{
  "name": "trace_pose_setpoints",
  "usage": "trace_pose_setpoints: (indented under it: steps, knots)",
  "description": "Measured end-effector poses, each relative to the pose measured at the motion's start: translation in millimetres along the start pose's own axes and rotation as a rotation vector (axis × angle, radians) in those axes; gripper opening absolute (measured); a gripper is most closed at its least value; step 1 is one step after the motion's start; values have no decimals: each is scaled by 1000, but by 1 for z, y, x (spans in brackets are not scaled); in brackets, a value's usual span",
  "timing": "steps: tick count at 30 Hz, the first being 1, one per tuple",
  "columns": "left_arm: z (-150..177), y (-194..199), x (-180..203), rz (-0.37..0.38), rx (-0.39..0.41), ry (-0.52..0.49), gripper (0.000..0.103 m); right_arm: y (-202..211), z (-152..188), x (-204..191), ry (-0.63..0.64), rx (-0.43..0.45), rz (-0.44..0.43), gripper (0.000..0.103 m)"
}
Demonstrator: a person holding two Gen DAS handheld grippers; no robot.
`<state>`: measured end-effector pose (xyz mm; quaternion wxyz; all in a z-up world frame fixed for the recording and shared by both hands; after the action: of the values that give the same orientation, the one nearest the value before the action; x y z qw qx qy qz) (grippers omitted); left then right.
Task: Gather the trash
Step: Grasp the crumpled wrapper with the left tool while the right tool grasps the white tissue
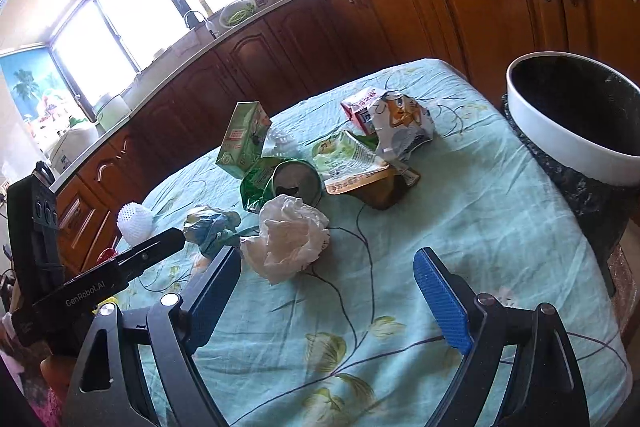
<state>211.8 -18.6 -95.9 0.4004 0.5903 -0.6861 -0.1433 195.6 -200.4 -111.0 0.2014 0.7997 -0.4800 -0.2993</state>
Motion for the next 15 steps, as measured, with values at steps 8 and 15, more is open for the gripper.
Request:
trace_pose_setpoints:
  steps: [8,15]
  knots:
    - [-7,-3,-31,-79,33,43,69,-24,-1,-22,83,-29,19,91]
    - [-10,-20,-41,-94,-10,46,69,-48,-6,-25,96,-72,17,91]
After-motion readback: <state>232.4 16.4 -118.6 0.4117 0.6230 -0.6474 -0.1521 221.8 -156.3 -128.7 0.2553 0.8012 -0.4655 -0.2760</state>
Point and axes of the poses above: each gripper's, at about its wrist camera, not at the fingertips, and y roughly against the way its jaws point, x to its right, z to its underside, the point moved 8 cm from there along -y, roughly the way its jaws point, and after that the axes turned 12 degrees about y, right-handed, at the moved point
